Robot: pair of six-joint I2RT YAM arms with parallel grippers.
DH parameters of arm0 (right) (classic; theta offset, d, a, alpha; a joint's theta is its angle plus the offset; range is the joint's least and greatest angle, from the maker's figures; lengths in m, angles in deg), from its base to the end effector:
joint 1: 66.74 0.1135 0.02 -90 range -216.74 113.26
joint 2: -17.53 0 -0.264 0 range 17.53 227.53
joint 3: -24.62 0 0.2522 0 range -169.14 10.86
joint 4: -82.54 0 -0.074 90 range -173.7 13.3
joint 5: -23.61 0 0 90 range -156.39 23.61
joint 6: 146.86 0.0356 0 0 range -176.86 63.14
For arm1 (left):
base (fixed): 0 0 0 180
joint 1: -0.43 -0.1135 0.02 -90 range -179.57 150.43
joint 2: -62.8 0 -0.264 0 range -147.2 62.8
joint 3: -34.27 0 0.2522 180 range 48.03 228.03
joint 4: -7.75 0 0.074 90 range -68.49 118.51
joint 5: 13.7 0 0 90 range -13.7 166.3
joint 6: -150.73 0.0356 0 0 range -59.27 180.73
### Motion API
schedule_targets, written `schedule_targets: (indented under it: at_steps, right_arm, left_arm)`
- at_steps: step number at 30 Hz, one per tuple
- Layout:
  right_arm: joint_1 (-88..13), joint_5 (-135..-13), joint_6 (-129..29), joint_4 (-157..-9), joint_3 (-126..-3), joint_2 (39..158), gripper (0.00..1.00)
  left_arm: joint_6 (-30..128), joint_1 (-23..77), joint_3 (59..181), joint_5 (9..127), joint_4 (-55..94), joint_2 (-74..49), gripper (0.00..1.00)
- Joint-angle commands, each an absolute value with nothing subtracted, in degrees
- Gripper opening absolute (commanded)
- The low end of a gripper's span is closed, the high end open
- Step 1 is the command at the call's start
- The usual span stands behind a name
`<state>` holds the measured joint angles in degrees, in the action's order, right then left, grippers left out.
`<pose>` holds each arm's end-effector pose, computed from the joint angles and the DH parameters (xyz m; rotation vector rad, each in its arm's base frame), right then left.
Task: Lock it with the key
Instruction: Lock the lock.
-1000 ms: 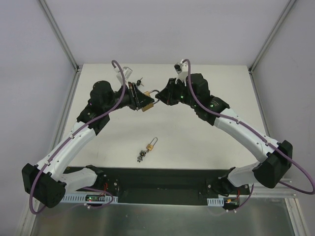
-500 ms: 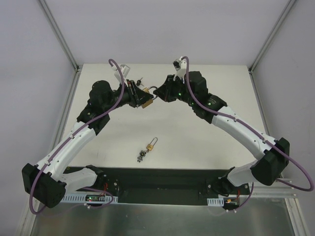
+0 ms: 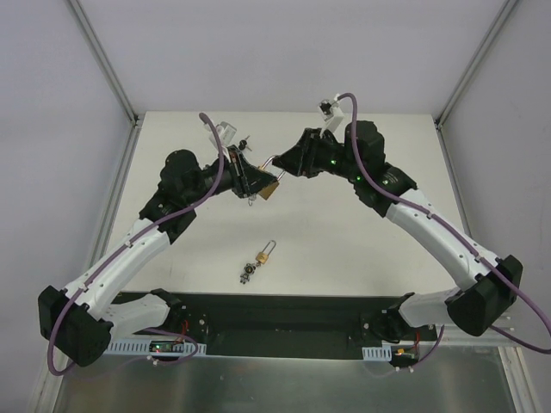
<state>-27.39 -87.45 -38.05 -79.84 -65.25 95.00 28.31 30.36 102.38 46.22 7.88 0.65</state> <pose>0.2361 0.2101 0.4156 -0.6027 1.6649 1.0581 0.2093 -0.1411 0.3838 0.4273 1.5594 -1.2446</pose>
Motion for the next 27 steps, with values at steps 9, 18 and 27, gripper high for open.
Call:
schedule_targets:
  at_steps: [9,18,27]
  right_arm:
    - [-30.26,-104.89,-31.63,-90.82,-62.44,84.68,0.80]
    - [-35.80,-111.03,-32.25,-92.31,-61.82,84.59,0.97]
    - [-36.33,-117.72,-32.69,-95.29,-61.03,86.87,0.97]
  left_arm:
    - [30.94,30.58,102.35,45.89,5.34,-0.92,0.00]
    - [29.27,29.78,100.06,43.17,-0.37,1.45,0.00]
    - [28.04,29.78,99.80,35.71,-8.96,1.90,0.00]
